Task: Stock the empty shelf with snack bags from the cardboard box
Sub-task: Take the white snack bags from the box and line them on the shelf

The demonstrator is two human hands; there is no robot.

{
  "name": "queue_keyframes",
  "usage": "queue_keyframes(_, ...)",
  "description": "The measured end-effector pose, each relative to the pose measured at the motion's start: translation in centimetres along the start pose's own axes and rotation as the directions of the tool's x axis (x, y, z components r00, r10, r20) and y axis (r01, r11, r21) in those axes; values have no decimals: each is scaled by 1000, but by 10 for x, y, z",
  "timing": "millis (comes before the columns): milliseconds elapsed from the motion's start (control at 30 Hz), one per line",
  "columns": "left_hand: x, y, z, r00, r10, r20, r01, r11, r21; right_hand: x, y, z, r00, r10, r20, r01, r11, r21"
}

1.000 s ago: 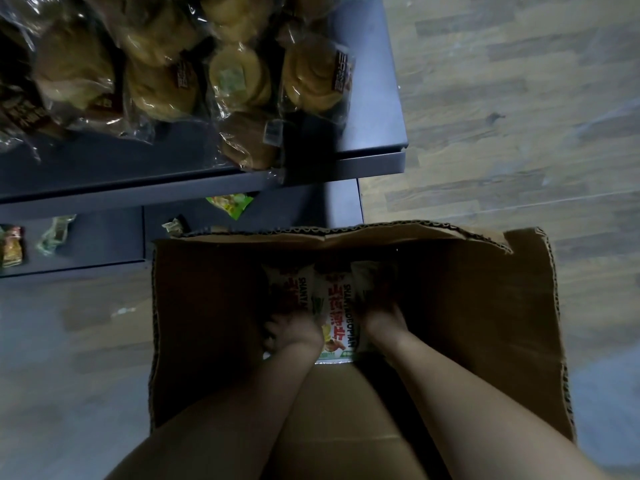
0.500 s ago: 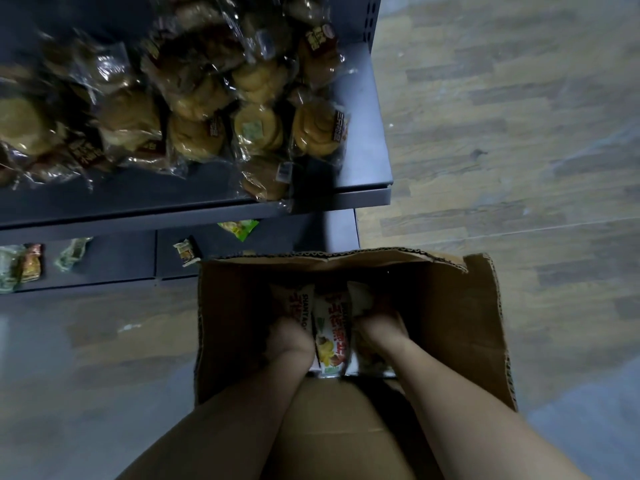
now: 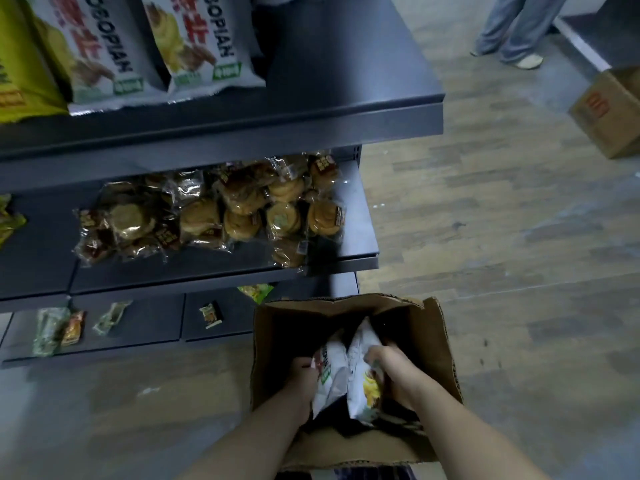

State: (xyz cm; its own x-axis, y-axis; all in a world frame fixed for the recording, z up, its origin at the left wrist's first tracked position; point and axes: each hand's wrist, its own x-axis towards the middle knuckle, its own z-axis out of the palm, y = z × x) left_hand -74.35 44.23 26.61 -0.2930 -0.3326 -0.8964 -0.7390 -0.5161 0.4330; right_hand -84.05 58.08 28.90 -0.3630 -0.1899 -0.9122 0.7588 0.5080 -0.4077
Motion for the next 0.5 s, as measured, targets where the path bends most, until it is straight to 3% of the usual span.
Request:
queue_keyframes(100,-36,8,-8,983,44,176,-65,991,120,-20,-1,-4,971,35,235,-82,977,196)
queue_keyframes(267,-70,31,-19,931,253,263,-344,848,403,-53,-10,0,933,-15,360,-118,931,346)
queue_keyframes(367,-80,42,-23,916,284,284,-370,873,318,-70,-21,1,943,-62,326,-67,927,370)
queue_keyframes(500,-102,64,-33,916,115,384,-173,978,120,-89,-32,-2,945,-103,310,-4,945,328)
